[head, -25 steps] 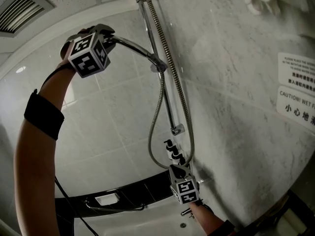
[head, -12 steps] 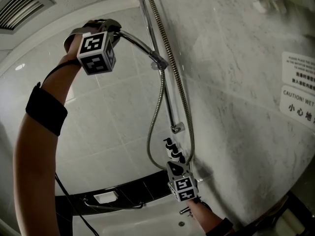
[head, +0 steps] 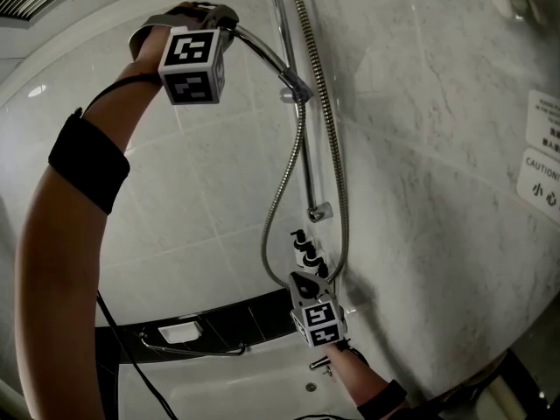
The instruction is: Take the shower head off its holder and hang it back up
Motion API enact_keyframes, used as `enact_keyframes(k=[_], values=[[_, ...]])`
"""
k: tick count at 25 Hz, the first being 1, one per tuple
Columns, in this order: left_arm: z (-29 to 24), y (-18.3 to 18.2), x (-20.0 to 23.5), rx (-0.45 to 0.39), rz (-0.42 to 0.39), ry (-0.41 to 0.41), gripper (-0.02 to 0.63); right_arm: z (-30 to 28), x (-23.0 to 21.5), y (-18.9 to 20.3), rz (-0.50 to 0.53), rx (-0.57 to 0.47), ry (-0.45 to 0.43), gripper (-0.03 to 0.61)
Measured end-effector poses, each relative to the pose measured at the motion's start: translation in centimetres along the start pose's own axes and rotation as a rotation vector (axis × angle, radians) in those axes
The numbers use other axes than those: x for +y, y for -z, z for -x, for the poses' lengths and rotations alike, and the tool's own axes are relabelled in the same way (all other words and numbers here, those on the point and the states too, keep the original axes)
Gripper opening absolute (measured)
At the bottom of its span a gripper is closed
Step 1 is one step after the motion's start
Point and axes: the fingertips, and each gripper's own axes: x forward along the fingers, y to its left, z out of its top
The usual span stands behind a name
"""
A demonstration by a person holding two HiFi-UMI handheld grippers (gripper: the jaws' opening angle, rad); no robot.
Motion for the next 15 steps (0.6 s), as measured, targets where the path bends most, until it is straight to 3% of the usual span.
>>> enact_keyframes(k=[8,10,15], values=[[0.1,-0.3,-0.3,-0.029,0.018,-0.025,0.104,-0.1,-0.5,0.4,0.000,0.007,0.010,0.025],[0.3,-1.2,-0.7,-0.062,0.028,-0.012,0.211,-0.1,-0.6,0.7,0.005,0.010,0.012,0.025],[0.9,-2.2,0.0,-0.085,0.050,-0.028,0.213,0.4,-0.2,0.4,0.004,0.008,0.007,0.025]])
